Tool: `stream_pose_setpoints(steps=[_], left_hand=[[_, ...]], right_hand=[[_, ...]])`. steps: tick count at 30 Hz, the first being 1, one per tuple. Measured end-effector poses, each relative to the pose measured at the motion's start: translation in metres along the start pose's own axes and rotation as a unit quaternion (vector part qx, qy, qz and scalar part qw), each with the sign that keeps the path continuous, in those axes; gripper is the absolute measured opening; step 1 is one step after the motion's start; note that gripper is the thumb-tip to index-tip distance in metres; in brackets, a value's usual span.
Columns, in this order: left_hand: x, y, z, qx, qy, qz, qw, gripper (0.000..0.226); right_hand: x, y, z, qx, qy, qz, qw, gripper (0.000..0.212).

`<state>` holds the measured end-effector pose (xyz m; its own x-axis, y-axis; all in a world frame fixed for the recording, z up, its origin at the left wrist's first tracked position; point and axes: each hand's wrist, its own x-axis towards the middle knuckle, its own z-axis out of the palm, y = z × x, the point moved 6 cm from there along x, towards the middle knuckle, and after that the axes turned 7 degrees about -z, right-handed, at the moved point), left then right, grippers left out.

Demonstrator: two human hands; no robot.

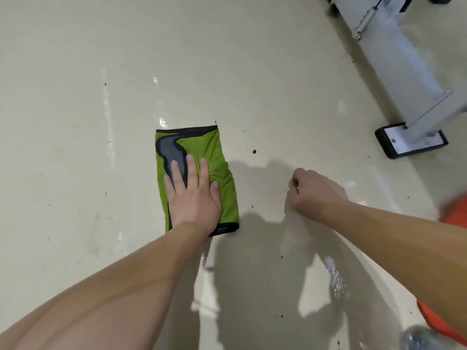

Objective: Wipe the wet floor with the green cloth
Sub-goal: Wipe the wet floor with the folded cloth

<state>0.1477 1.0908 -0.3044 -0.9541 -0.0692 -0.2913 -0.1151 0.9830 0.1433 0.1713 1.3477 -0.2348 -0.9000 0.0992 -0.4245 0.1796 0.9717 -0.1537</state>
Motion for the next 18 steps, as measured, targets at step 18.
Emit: stream_pose_setpoints(steps=[18], left_hand=[[-0.149, 0.121, 0.064, 0.221, -0.098, 0.651, 0.719, 0.060]], right_hand=[[-0.106, 0.086, 0.038, 0.019, -0.145, 0.191, 0.971, 0.004]])
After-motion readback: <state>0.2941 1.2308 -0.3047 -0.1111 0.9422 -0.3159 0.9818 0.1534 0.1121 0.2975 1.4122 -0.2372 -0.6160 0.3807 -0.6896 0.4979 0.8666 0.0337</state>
